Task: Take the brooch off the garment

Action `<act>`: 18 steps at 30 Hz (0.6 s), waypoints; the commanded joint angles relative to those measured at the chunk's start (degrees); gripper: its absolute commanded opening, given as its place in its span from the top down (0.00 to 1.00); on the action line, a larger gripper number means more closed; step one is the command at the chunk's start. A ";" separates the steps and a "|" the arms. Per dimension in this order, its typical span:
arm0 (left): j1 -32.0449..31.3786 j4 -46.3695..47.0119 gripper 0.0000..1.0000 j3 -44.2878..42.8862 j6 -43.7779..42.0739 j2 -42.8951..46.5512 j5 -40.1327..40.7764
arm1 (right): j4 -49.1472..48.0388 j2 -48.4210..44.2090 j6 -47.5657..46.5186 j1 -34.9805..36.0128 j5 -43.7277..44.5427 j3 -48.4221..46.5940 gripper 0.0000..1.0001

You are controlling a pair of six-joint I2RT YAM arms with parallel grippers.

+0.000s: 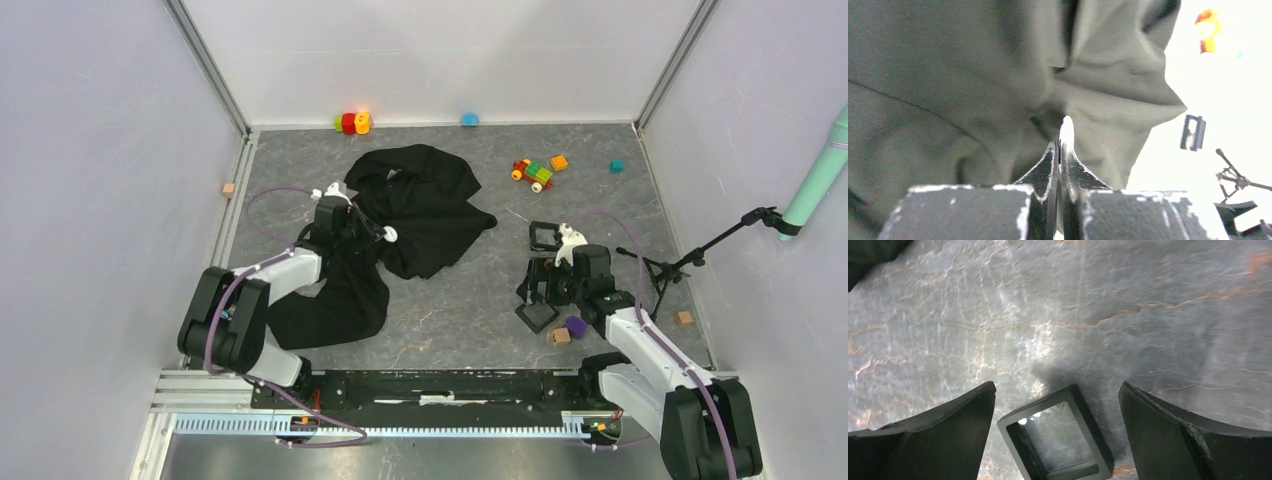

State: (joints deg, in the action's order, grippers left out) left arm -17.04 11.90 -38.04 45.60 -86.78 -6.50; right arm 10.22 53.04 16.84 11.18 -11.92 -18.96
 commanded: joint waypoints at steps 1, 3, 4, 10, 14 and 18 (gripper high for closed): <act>-2.14 -0.64 0.98 -2.75 -4.97 6.54 -4.40 | -2.30 1.77 -3.09 -0.15 -11.42 1.17 0.02; -3.42 -2.66 0.98 -3.57 -6.70 8.79 -6.79 | -2.07 1.91 -3.20 0.77 -12.25 1.58 0.02; -4.40 -3.62 0.98 -3.79 -8.05 10.08 -7.03 | -1.92 1.55 -3.03 1.86 -10.95 1.85 0.02; -9.76 -2.60 0.98 0.99 -11.78 19.35 -10.09 | 2.75 1.02 -2.02 11.76 1.60 -0.07 0.02; -15.14 1.02 0.98 7.51 -14.64 25.65 -9.45 | 5.58 0.61 -0.99 16.36 8.85 -1.05 0.02; -17.30 7.99 0.98 14.66 -16.57 31.09 -9.54 | 8.22 1.43 -0.17 19.33 11.56 -2.49 0.02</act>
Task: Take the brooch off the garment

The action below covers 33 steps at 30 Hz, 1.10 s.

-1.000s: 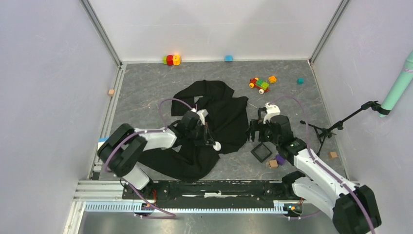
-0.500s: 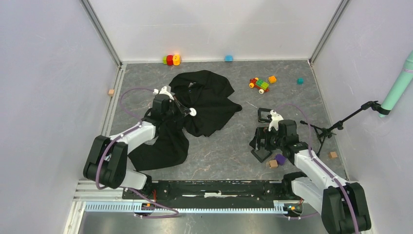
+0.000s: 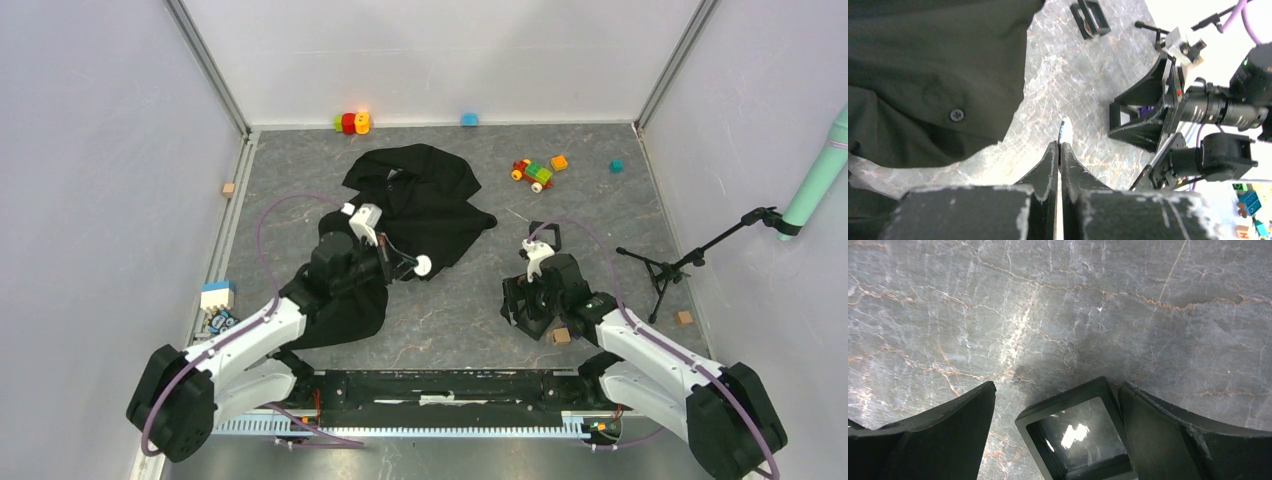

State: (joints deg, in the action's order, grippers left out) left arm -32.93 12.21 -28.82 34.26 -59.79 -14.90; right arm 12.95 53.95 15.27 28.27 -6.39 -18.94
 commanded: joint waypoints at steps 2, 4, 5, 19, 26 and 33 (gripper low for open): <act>-1.61 9.98 0.98 8.20 -5.74 6.15 -1.20 | 7.56 0.79 1.70 3.46 8.30 -3.73 0.02; -1.92 10.66 0.98 9.82 -6.36 7.26 -1.19 | 9.23 0.85 1.96 4.34 9.33 -4.80 0.02; -2.04 10.81 0.98 10.19 -6.77 7.53 -1.40 | 10.17 1.00 2.12 4.61 9.55 -5.42 0.02; -3.13 10.42 0.98 10.71 -7.11 8.50 -2.22 | 17.45 6.59 0.76 8.91 11.14 -10.53 0.11; -3.39 9.87 0.98 10.63 -7.19 9.36 -1.97 | 17.85 4.93 1.63 8.95 9.10 -12.26 0.19; -3.55 9.59 0.98 10.63 -7.32 9.39 -1.72 | 11.22 7.43 3.66 8.91 0.24 -12.64 0.34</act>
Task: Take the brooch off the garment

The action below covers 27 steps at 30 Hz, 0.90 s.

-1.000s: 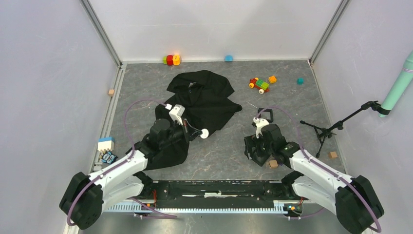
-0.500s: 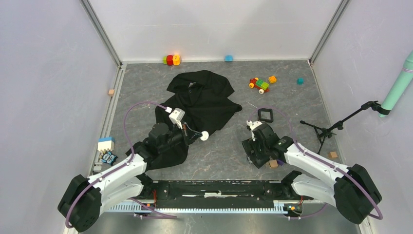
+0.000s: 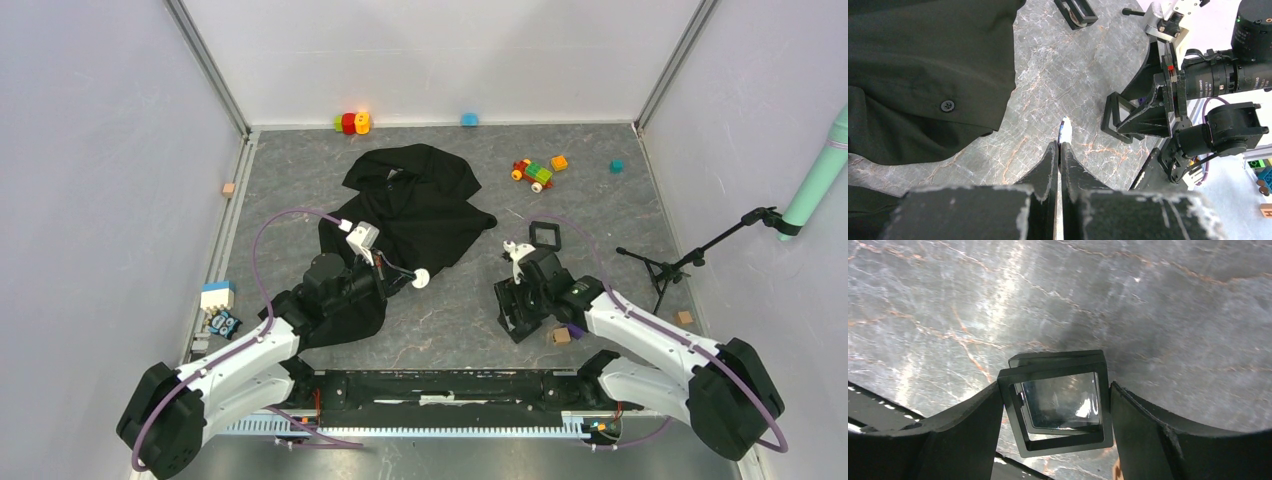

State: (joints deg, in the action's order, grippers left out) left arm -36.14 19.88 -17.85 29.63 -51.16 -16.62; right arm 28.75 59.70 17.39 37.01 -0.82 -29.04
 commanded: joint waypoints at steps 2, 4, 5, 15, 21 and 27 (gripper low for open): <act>-0.35 1.83 0.98 -0.33 -2.82 0.71 0.12 | -6.73 3.15 2.32 0.16 -6.20 -2.56 0.35; -0.42 1.83 0.98 -0.30 -2.99 0.64 0.23 | -10.76 3.99 4.16 0.16 -8.32 -2.11 0.34; -0.42 1.81 0.98 -0.35 -3.07 0.48 0.27 | -13.13 4.35 5.85 0.16 -10.11 -1.76 0.34; -2.60 3.86 0.98 0.79 -6.62 -1.26 7.26 | -45.82 10.57 26.69 0.08 -24.42 4.35 0.35; -13.31 12.41 0.98 2.82 -16.10 -6.67 18.18 | -61.77 14.65 36.27 -2.03 -31.48 9.65 0.36; -17.69 24.05 0.98 8.39 -23.72 -7.11 24.12 | -64.46 16.45 36.70 -4.66 -34.19 10.44 0.37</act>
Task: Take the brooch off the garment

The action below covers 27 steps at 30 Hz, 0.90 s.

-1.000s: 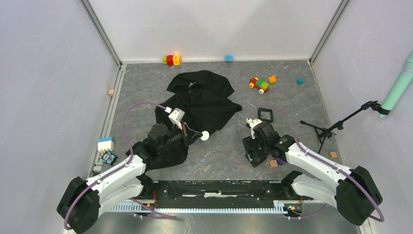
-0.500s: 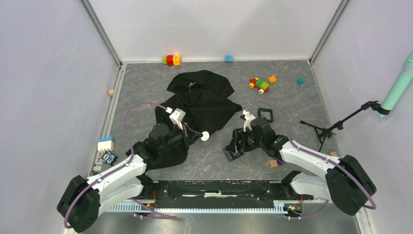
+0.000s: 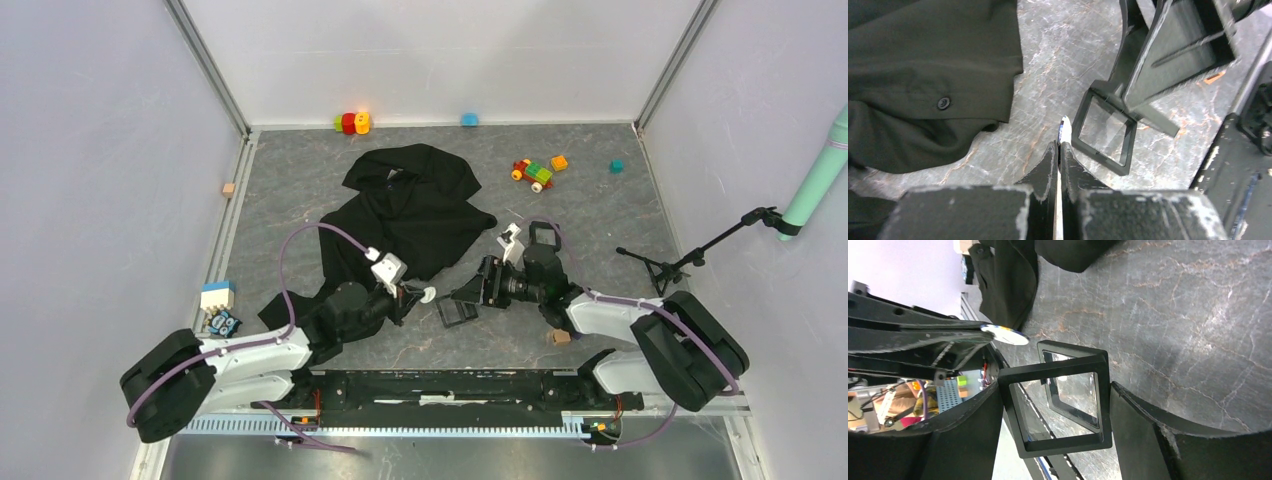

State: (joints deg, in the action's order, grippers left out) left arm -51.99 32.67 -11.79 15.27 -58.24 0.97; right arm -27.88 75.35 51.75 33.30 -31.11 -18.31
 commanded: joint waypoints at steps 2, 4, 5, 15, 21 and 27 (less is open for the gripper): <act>-3.09 13.18 0.98 2.65 -12.59 -1.65 6.00 | -8.32 1.67 2.35 -1.09 -4.62 -0.34 0.37; -4.83 15.49 0.98 2.72 -17.17 -4.27 4.81 | -9.42 2.69 2.92 -1.09 -5.50 -0.30 0.37; -5.76 16.66 0.98 2.82 -19.53 -5.24 4.33 | -10.16 3.26 3.34 -1.11 -6.05 -0.24 0.36; -8.43 20.68 0.98 5.80 -29.18 -1.87 13.45 | -4.69 5.90 -1.24 -1.13 -6.28 -3.45 0.35; -8.62 19.15 0.98 5.94 -35.21 -2.31 -2.24 | -4.21 7.49 -1.01 -0.98 -8.44 -5.03 0.35; -8.85 22.30 0.98 8.05 -40.14 -3.55 -7.39 | -6.80 8.84 1.52 -1.07 -11.06 -5.09 0.37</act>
State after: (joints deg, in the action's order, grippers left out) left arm -60.55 51.05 -4.51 -18.76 -61.43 -1.61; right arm -31.92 83.53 52.27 32.36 -39.35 -21.56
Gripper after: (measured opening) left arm 0.040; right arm 0.758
